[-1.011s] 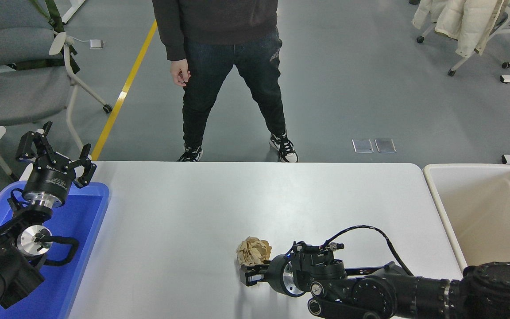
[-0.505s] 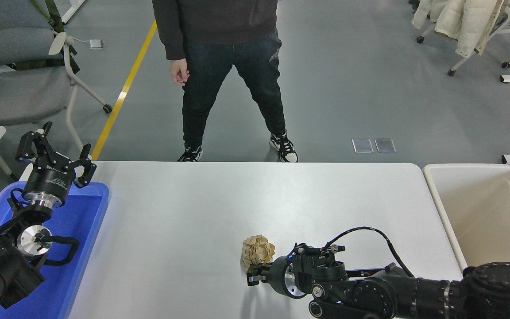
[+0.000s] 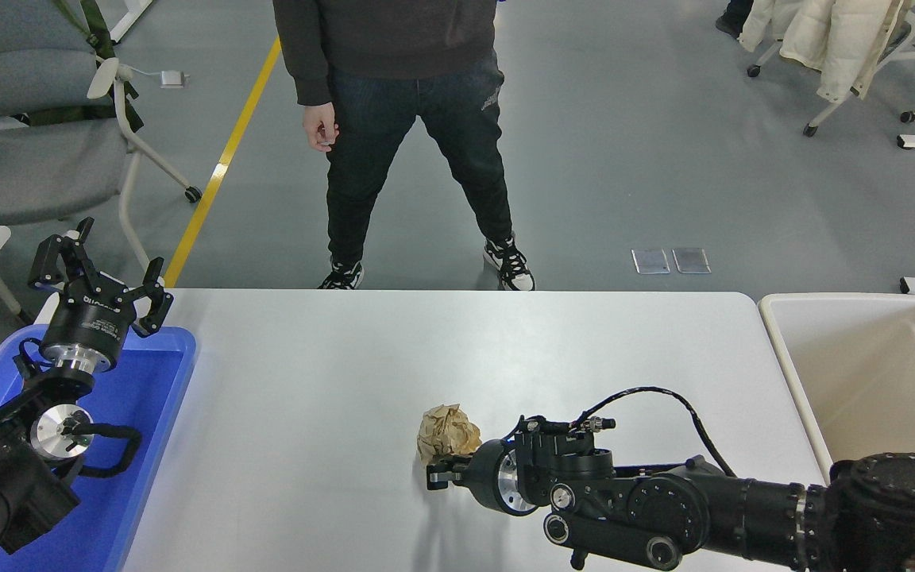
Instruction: Clean the table surface
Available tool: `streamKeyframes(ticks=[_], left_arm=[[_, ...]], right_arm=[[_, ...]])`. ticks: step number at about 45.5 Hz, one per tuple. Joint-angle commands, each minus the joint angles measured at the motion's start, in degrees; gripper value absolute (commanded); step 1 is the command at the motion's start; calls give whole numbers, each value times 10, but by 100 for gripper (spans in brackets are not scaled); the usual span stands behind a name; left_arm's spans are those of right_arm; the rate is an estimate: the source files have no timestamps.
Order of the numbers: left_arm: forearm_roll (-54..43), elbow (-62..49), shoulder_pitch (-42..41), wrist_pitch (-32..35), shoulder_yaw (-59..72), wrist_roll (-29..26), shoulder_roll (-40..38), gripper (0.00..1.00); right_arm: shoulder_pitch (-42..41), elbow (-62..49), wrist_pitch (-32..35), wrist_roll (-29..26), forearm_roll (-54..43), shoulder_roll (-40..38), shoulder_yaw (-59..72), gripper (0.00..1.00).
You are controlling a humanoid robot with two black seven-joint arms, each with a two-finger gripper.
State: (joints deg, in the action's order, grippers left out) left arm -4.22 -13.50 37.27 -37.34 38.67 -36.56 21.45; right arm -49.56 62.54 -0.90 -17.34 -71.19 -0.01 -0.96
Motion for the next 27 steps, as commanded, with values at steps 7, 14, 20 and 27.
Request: streamKeyframes(ticks=[7,14,20,27], left_arm=[[0,1,0,0,0,0,0,100],[0,1,0,0,0,0,0,100],[0,0,0,0,0,0,0,100],[0,1,0,0,0,0,0,100]], right_arm=[[-49,96,-2,0,60,0,-29,0],[-83,132,23,-5,97,-40,-45,0],[-132,150,33,-5,149,-87,-70,0],[-184,165,44,-4,206,-128,-84,0]])
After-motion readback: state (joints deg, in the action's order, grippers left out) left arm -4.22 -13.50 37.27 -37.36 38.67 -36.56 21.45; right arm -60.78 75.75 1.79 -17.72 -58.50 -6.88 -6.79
